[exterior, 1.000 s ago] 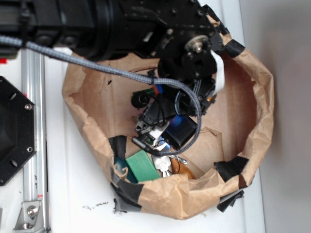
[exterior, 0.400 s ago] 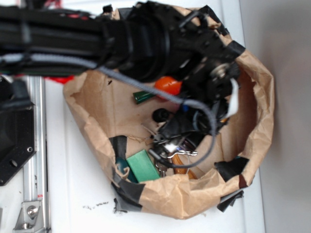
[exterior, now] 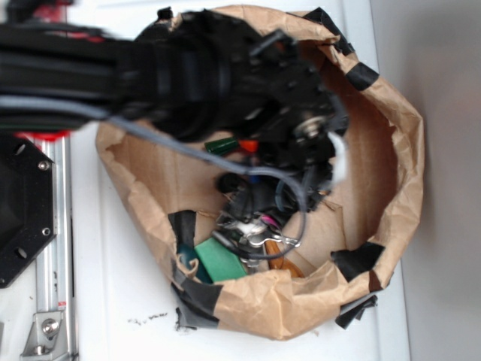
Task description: Grab the black box.
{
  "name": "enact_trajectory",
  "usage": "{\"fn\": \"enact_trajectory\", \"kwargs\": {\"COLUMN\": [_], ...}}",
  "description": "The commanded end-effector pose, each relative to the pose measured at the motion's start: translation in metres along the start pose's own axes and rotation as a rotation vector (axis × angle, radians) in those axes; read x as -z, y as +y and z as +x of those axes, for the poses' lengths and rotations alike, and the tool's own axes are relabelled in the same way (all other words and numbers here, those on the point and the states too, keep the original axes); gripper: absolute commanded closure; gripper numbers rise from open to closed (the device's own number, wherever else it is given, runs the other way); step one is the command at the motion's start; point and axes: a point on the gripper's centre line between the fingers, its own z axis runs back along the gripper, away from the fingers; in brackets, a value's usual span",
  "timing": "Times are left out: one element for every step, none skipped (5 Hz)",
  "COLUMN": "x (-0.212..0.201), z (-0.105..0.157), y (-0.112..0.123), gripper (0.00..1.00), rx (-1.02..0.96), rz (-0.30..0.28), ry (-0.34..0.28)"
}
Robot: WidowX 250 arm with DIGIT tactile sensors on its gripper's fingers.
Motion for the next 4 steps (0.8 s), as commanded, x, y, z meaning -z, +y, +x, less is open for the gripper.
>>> {"fn": "enact_trajectory", "kwargs": {"x": [-0.12,-0.139,-0.149,-0.148], "z": [0.003,0.006,0.004,0.003], "y": [0.013,0.004,-0.005,-0.007], "gripper": [1.0,1.0,1.0,1.0], "rx": [-0.319,-0.475,-0.566,-0.578], "rz": [0.172,0.176,0.242,0.236], "ry": [-0.132,-0.101,-0.064,-0.056]}}
